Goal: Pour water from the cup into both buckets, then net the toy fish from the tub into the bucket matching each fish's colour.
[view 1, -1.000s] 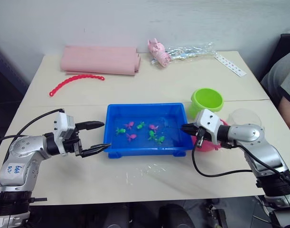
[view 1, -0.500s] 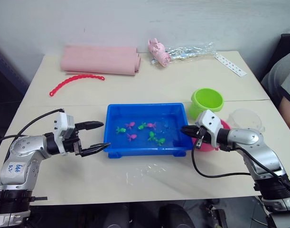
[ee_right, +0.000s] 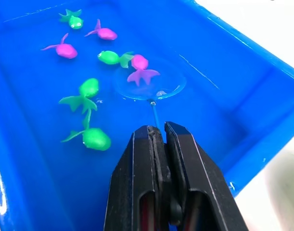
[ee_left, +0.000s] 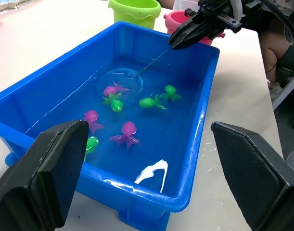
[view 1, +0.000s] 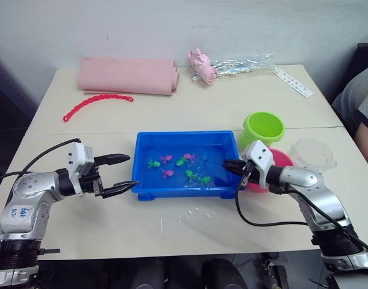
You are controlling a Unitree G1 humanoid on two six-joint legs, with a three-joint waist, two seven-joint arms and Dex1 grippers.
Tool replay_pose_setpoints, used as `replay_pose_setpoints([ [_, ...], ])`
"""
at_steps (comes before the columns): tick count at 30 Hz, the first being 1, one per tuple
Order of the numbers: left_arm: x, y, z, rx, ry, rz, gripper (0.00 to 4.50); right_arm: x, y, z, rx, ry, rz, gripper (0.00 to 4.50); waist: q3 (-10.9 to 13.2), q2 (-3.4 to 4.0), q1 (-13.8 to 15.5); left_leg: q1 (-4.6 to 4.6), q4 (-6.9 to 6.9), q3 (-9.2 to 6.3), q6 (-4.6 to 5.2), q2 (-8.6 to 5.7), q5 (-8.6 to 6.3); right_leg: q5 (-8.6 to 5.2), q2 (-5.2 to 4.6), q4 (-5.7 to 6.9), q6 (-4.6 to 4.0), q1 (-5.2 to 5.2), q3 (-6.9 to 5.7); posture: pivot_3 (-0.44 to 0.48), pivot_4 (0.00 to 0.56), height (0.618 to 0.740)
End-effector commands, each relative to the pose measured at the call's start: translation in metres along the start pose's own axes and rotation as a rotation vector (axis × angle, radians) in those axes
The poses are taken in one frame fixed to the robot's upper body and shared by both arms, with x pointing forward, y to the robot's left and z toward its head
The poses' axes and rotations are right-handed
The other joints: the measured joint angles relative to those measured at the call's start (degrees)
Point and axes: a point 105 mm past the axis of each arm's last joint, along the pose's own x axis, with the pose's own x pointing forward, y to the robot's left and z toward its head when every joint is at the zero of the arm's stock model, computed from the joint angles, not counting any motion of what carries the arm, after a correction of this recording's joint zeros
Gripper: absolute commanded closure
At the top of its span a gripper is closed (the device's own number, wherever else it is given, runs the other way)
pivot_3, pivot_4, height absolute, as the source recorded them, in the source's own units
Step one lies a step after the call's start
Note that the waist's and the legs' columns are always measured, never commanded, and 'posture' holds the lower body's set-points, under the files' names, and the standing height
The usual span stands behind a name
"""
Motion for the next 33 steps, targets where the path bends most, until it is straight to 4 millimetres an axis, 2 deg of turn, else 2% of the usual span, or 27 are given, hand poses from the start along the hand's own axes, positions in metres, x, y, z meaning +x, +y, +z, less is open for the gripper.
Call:
replay_pose_setpoints([
  [1, 0.0, -0.001, 0.006, 0.036, -0.009, -0.01, 0.03, -0.009, -0.004, 0.012, -0.016, -0.045, -0.015, 4.5, 0.0, 0.0, 0.0, 0.0, 0.0, 0.0, 0.0, 0.0, 0.0, 0.0, 0.0, 0.0, 0.0, 0.0, 0.0, 0.0, 0.15, 0.74],
  [9, 0.001, -0.002, 0.005, 0.034, -0.009, -0.017, 0.03, -0.015, -0.005, 0.005, -0.014, -0.038, -0.033, 4.5, 0.0, 0.0, 0.0, 0.0, -0.01, 0.0, 0.0, 0.0, 0.0, 0.0, 0.0, -0.02, 0.0, 0.0, 0.0, 0.0, 0.15, 0.74],
  [17, 0.001, -0.003, 0.005, 0.038, -0.009, -0.022, 0.03, -0.033, -0.008, 0.001, -0.03, -0.047, -0.07, 4.5, 0.0, 0.0, 0.1, 0.0, -0.03, 0.0, 0.0, 0.0, 0.0, 0.0, 0.0, -0.04, 0.0, 0.0, 0.0, 0.0, 0.15, 0.74],
  [22, 0.004, -0.002, 0.01, 0.044, -0.032, -0.038, 0.03, -0.046, -0.005, 0.011, 0.009, -0.121, -0.069, 4.5, 0.0, 0.01, 0.1, 0.0, -0.07, 0.01, 0.0, 0.0, 0.0, 0.0, 0.0, -0.06, 0.0, 0.01, -0.01, 0.0, 0.15, 0.74],
  [27, 0.013, 0.0, 0.023, 0.064, -0.083, -0.083, 0.03, -0.061, 0.013, 0.023, 0.051, -0.165, 0.024, 4.5, 0.0, 0.03, 0.1, 0.01, -0.14, 0.0, -0.01, 0.0, 0.0, 0.0, 0.0, -0.08, 0.0, 0.01, -0.02, 0.0, 0.15, 0.74],
  [33, 0.026, -0.001, 0.038, 0.096, -0.12, -0.13, 0.03, -0.078, 0.02, 0.034, 0.06, -0.207, 0.009, 4.5, 0.0, 0.0, 0.2, 0.0, -0.18, 0.0, -0.01, -0.01, 0.0, 0.0, 0.01, -0.13, 0.0, 0.02, -0.04, 0.0, 0.15, 0.74],
])
